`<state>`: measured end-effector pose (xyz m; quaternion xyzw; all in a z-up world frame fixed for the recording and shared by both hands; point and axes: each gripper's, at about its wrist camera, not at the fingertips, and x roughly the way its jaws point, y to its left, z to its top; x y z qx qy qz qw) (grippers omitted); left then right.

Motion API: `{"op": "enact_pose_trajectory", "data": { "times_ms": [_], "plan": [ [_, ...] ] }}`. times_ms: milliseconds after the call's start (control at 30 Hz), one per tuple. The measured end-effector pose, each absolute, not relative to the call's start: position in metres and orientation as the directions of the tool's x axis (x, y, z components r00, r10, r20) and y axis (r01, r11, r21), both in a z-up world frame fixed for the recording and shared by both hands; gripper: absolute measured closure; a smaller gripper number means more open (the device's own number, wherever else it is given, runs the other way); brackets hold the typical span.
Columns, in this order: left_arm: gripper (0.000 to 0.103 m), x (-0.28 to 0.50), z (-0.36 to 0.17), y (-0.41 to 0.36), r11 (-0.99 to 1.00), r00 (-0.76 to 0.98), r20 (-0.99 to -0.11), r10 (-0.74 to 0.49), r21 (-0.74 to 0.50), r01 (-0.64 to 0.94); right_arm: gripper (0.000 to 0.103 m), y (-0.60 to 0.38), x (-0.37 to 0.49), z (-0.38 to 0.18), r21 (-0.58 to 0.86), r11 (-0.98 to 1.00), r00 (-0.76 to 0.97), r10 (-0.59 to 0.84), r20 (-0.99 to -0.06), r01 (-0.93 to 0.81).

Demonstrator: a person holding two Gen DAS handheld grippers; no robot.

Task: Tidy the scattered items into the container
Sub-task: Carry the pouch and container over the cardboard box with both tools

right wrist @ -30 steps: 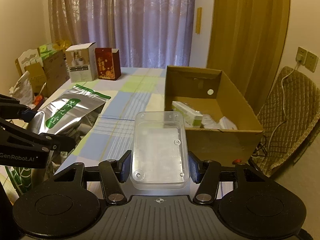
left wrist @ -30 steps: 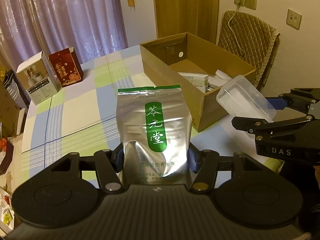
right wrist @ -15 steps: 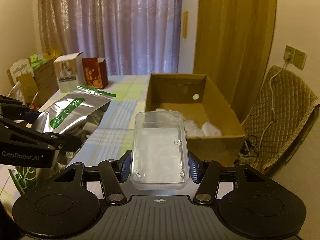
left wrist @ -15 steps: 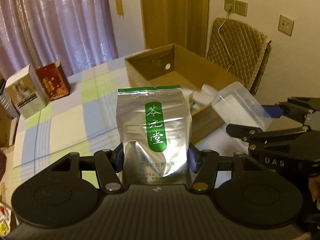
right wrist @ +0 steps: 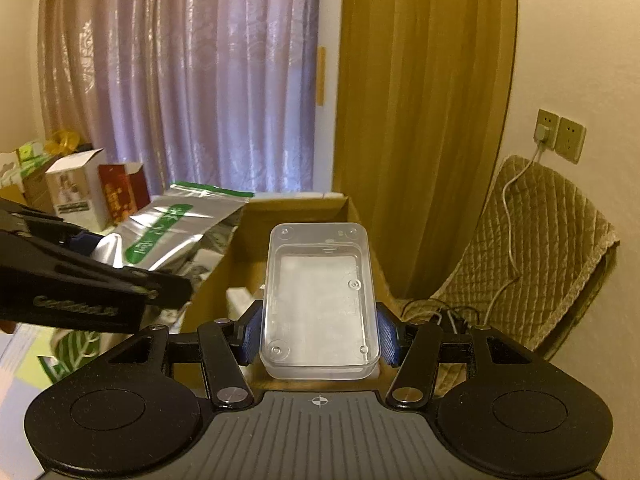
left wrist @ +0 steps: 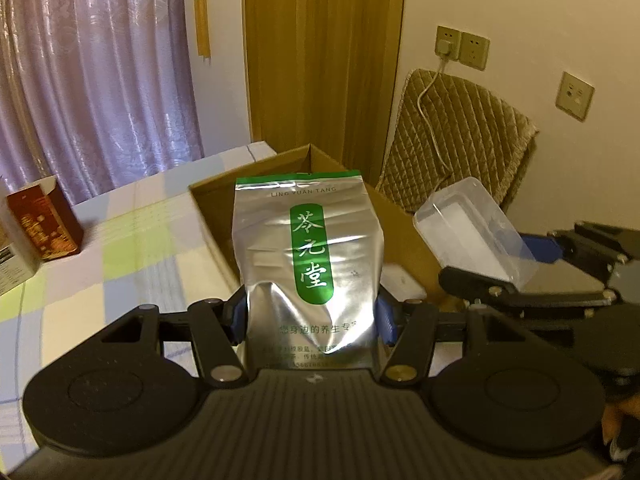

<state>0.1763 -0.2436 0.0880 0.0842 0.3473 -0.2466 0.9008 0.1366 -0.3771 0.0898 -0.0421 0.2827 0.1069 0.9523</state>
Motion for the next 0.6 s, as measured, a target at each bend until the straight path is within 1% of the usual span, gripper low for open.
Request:
{"op": "enact_pose_trajectory", "data": {
  "times_ms": [300,600],
  "plan": [
    [0.048,0.253,0.071,-0.273,0.879,0.616,-0.673,-0.41,-0.112,0.463,0.045,-0.392,0.181,0.08,-0.02,0.981,0.819,0.149,-0.554,-0.191],
    [0.047,0.277,0.045,-0.281,0.889,0.607,-0.692,-0.391,-0.113,0.445,0.045,-0.397,0.203,0.067,-0.016,0.982,0.808,0.143,-0.572,-0.186]
  ]
}}
